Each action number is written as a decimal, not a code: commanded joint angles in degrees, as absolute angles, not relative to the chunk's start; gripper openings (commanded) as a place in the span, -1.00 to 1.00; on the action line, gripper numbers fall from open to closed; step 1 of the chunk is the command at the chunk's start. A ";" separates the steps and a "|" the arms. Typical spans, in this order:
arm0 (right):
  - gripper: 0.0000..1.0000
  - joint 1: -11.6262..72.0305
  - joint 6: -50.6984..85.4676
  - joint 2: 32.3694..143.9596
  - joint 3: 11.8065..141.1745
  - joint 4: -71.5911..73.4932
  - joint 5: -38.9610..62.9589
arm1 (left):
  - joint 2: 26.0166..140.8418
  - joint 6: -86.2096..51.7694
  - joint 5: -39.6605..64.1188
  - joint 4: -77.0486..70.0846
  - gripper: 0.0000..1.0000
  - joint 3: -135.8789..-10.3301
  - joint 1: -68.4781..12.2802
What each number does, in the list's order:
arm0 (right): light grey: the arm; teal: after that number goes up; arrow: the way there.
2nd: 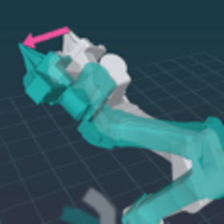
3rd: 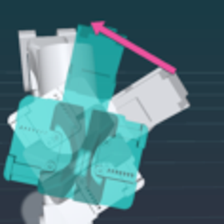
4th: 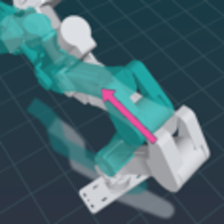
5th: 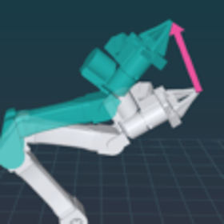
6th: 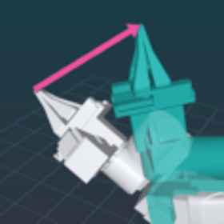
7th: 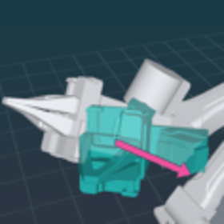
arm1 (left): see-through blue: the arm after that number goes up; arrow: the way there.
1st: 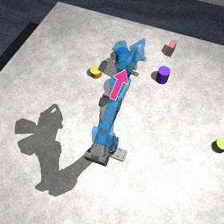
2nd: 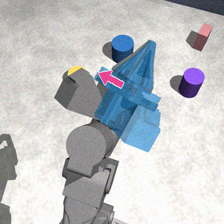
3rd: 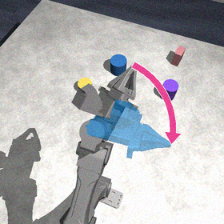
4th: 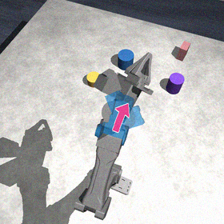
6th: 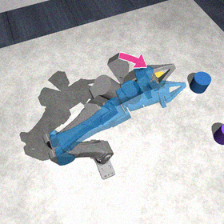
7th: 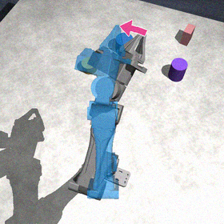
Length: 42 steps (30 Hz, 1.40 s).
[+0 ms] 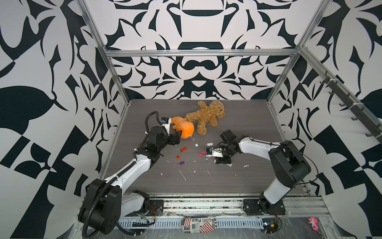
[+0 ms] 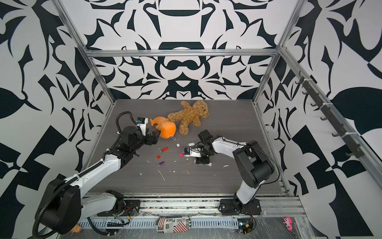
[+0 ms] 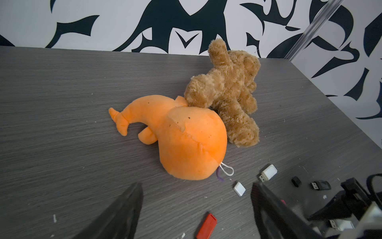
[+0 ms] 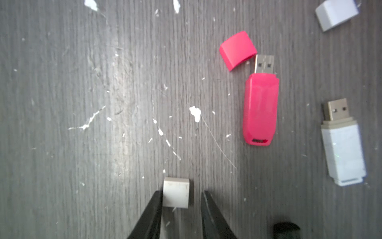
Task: Close the usb drive cover
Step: Pick up the cover from the center of the board.
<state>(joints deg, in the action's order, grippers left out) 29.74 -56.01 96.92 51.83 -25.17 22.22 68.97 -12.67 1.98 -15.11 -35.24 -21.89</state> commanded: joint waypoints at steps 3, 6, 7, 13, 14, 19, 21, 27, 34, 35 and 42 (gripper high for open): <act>-0.40 30.17 -57.48 98.17 53.26 -28.87 20.92 | 69.70 -13.89 2.20 -14.85 0.73 -36.47 -22.06; -0.45 30.18 -57.66 98.19 53.26 -29.04 21.00 | 69.88 -14.08 2.20 -14.87 0.72 -36.53 -22.02; -0.47 30.16 -57.73 98.04 53.22 -29.09 21.09 | 69.92 -14.17 2.20 -14.82 0.72 -36.54 -22.06; -0.54 30.19 -57.66 95.41 51.43 -26.60 22.44 | 70.31 -14.77 3.14 -14.07 0.72 -37.23 -22.06; -0.55 30.21 -57.74 94.57 51.00 -25.65 22.77 | 70.48 -14.94 3.56 -13.78 0.72 -37.39 -22.06; -0.59 30.17 -57.57 89.77 47.99 -19.89 24.26 | 71.74 -17.03 7.93 -12.66 0.60 -38.40 -22.31; -0.60 30.19 -57.33 87.91 46.71 -17.07 24.85 | 72.59 -18.38 10.89 -12.75 0.56 -38.82 -22.95; -0.60 29.97 -55.99 84.00 43.83 -8.97 26.52 | 80.80 -23.03 22.43 -13.73 0.36 -41.89 -26.22; -0.60 29.92 -55.25 81.24 40.99 -1.52 27.01 | 90.31 -29.83 31.97 -19.80 -0.01 -44.96 -30.16; -0.60 29.96 -54.96 80.84 40.60 -0.31 26.82 | 91.24 -30.92 32.59 -21.31 -0.04 -44.92 -30.60; -0.60 29.97 -53.14 79.61 38.94 5.98 26.33 | 97.87 -38.39 37.99 -31.78 -0.19 -45.00 -32.97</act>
